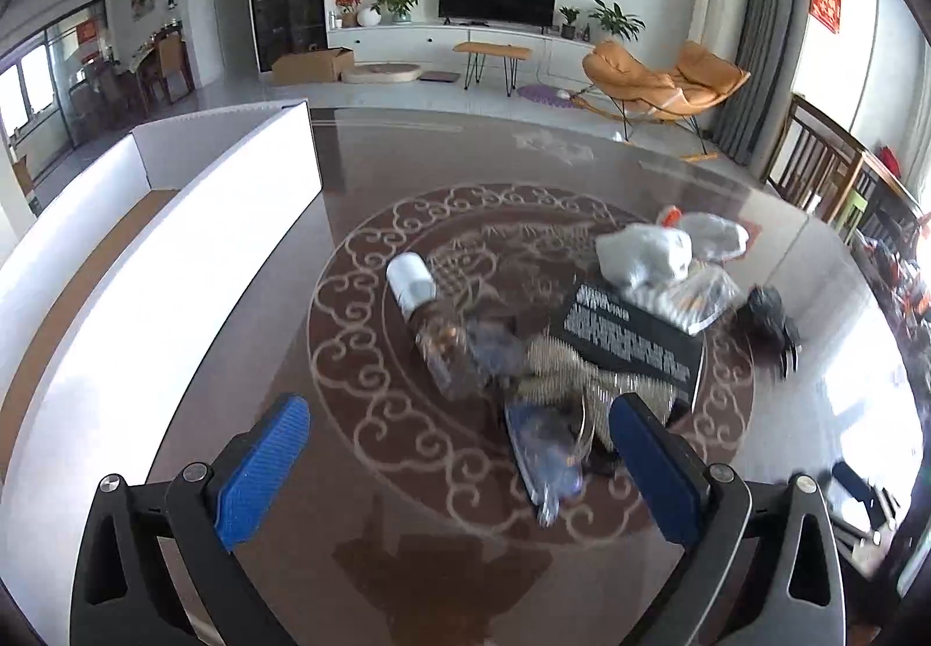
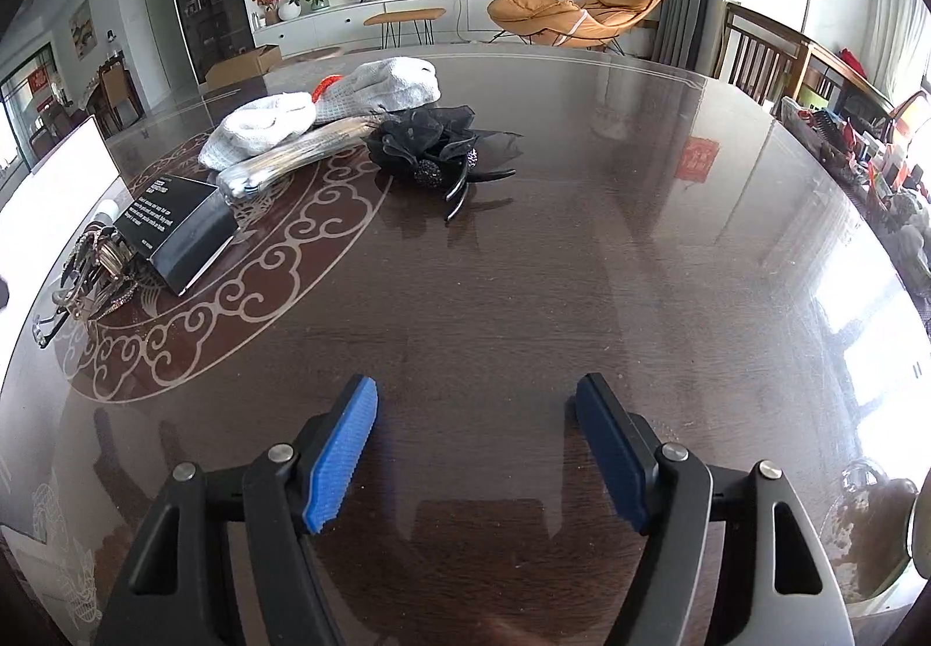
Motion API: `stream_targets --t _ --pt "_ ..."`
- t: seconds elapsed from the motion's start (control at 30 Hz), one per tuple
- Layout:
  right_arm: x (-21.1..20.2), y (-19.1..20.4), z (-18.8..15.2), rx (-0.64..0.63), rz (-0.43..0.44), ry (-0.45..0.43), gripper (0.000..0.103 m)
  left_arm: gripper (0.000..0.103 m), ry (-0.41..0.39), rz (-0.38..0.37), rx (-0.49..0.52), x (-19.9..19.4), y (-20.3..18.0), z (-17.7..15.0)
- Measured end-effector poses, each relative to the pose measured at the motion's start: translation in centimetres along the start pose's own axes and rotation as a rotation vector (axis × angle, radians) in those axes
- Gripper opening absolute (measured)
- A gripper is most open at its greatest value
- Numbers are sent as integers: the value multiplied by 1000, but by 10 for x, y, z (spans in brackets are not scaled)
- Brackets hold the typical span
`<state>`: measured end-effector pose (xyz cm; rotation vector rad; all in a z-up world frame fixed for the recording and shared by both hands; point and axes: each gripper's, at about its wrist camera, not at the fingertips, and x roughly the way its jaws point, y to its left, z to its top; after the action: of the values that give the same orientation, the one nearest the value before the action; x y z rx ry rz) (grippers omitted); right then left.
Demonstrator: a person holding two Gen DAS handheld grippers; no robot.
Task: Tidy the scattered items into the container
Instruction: 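Grasp the silver rhinestone bow clip with the right tool while the left tool approaches the glasses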
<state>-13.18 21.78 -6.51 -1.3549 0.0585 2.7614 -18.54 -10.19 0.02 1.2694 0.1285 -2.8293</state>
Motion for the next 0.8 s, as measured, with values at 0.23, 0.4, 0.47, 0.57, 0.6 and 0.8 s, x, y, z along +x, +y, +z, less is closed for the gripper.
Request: stream_targets --t 0.23,0.4,0.47,0.57,0.6,0.8 --pt "0 0 0 1 0 0 73 103 112 -117 115 48 -44 5" --pt "0 0 0 1 0 0 73 103 209 -225 243 41 -43 -50" --pt "0 0 0 1 0 0 73 103 234 -237 245 33 -28 -67" --pt "0 0 0 1 0 0 73 103 207 -181 201 18 5 -78" --pt "0 0 0 1 0 0 73 103 197 -159 182 15 15 -80" --pt "1 6 6 8 63 2 73 103 170 -53 140 19 39 -88"
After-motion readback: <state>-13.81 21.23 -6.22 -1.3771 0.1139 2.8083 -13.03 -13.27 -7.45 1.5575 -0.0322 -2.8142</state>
